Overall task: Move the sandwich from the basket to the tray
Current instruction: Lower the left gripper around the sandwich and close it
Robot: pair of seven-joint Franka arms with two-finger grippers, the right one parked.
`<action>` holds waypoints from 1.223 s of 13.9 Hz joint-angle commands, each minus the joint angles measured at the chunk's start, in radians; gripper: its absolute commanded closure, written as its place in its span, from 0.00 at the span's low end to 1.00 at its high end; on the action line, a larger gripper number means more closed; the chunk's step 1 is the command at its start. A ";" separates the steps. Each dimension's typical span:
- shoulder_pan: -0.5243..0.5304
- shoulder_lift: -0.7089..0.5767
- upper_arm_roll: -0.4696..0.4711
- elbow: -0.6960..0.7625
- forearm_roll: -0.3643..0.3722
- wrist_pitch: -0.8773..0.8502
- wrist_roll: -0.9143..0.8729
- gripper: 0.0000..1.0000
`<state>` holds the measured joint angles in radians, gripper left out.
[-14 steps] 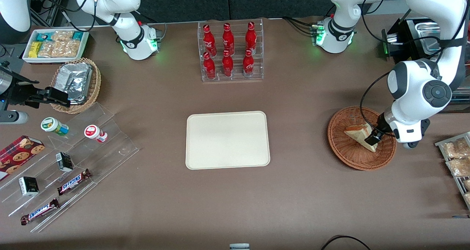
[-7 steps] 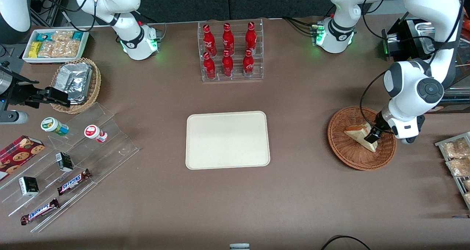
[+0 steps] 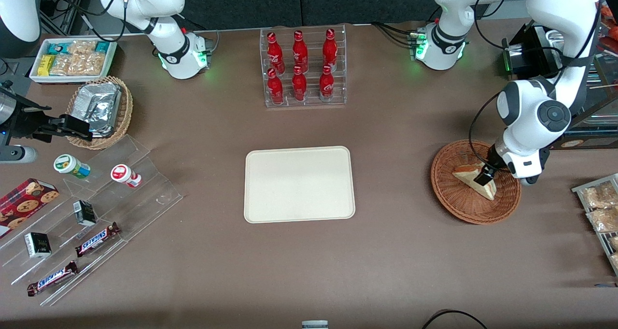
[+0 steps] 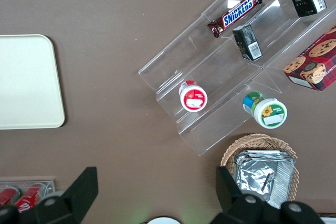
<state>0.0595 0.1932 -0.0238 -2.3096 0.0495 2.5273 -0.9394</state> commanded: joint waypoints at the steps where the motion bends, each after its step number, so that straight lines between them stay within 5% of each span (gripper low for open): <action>1: 0.000 0.009 -0.004 -0.008 -0.002 0.024 -0.019 0.06; 6: -0.006 0.017 -0.005 -0.005 -0.003 0.027 -0.036 0.10; 11: -0.010 0.037 -0.007 0.001 -0.003 0.047 -0.059 0.67; 17: -0.035 0.003 -0.011 0.070 0.010 -0.086 -0.068 0.72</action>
<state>0.0483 0.2206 -0.0342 -2.2856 0.0498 2.5380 -0.9952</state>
